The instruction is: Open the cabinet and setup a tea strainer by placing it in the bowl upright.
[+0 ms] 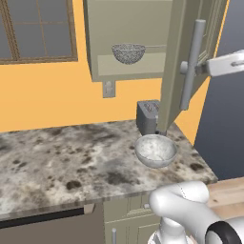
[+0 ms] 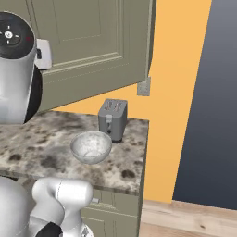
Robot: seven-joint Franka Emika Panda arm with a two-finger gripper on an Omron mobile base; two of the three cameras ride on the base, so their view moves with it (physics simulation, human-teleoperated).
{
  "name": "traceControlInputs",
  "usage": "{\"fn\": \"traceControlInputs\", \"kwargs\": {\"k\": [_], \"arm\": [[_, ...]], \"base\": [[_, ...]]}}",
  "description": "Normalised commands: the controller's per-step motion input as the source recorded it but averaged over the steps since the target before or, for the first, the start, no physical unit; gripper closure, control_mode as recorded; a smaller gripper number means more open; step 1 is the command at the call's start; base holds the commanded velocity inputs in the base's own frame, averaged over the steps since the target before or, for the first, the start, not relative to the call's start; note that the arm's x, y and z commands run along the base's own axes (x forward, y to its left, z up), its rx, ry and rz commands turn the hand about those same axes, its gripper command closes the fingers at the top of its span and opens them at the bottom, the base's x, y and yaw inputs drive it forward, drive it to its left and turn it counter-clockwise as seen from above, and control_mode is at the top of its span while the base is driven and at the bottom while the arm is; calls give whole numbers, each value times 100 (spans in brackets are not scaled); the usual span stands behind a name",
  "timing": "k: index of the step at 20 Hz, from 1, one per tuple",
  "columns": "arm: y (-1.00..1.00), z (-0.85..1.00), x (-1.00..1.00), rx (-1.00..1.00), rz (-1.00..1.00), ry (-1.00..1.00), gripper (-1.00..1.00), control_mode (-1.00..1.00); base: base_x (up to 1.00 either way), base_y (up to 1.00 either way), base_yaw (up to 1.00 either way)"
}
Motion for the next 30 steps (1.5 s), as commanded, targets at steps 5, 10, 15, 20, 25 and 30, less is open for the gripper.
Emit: {"fn": "traceControlInputs", "kwargs": {"k": [5,10,15,20,25,30], "arm": [[52,12,-72,-38,-5,4,-100,-100],[80,3,-12,-38,-7,18,-100,-100],[76,-19,0,-57,-13,21,-100,-100],[60,-31,2,-53,-19,18,-100,-100],[22,-35,16,-59,-14,22,-100,-100],[1,-56,13,-39,-5,9,-100,-100]], "base": [[0,0,0],[0,0,0],[0,0,0],[0,0,0],[0,0,0],[0,0,0]]}}
